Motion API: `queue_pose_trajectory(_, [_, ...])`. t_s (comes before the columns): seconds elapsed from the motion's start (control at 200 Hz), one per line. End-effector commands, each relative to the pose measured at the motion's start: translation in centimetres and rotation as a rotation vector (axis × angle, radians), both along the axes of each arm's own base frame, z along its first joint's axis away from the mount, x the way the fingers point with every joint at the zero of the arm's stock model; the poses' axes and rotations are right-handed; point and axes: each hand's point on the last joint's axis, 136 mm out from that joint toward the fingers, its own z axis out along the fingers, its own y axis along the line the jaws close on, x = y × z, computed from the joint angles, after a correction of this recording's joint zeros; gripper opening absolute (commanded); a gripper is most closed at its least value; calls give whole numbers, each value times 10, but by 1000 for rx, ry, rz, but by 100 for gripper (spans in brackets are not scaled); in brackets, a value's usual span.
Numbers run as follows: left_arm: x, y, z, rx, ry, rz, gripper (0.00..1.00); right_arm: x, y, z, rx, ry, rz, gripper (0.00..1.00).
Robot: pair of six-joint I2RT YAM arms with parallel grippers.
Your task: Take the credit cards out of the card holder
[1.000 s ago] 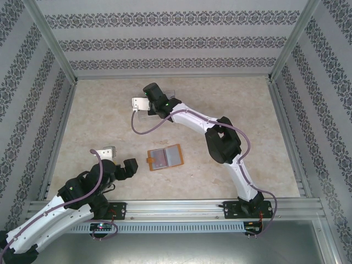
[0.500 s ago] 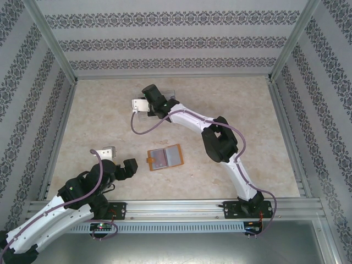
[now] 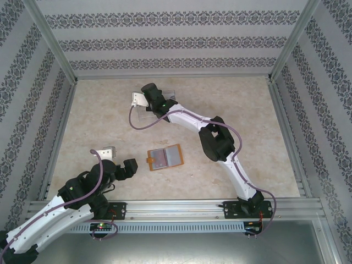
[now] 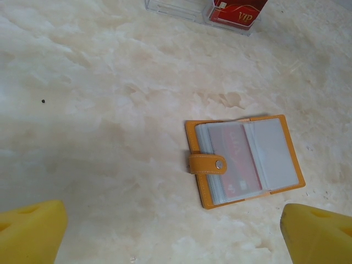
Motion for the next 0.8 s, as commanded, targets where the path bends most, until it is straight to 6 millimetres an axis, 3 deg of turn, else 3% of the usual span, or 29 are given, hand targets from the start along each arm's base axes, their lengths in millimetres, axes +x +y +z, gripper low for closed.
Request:
queue_pose_trajectory(0.0, [-2, 6, -9, 27, 22, 15, 100, 6, -6, 29, 78, -30, -53, 30])
queue_pose_trajectory(0.145, [-3, 2, -9, 16, 27, -1, 100, 0, -5, 31, 78, -38, -71, 31])
queue_pose_trajectory(0.345, [-2, -6, -7, -4, 23, -36, 100, -28, -20, 67, 196, -37, -171, 31])
queue_pose_trajectory(0.43, [-2, -11, -6, -16, 28, -54, 100, -50, -32, 85, 315, 6, -226, 30])
queue_pose_trajectory(0.45, [-2, -12, -6, -19, 30, -58, 100, -55, -36, 80, 337, 33, -240, 29])
queue_pose_trajectory(0.6, [-1, -22, -3, -53, 32, -84, 100, -100, -68, 94, 569, 167, -340, 28])
queue_pose_trajectory(0.794, [5, -43, -3, -118, 45, -120, 100, -165, -108, 87, 771, 371, -423, 28])
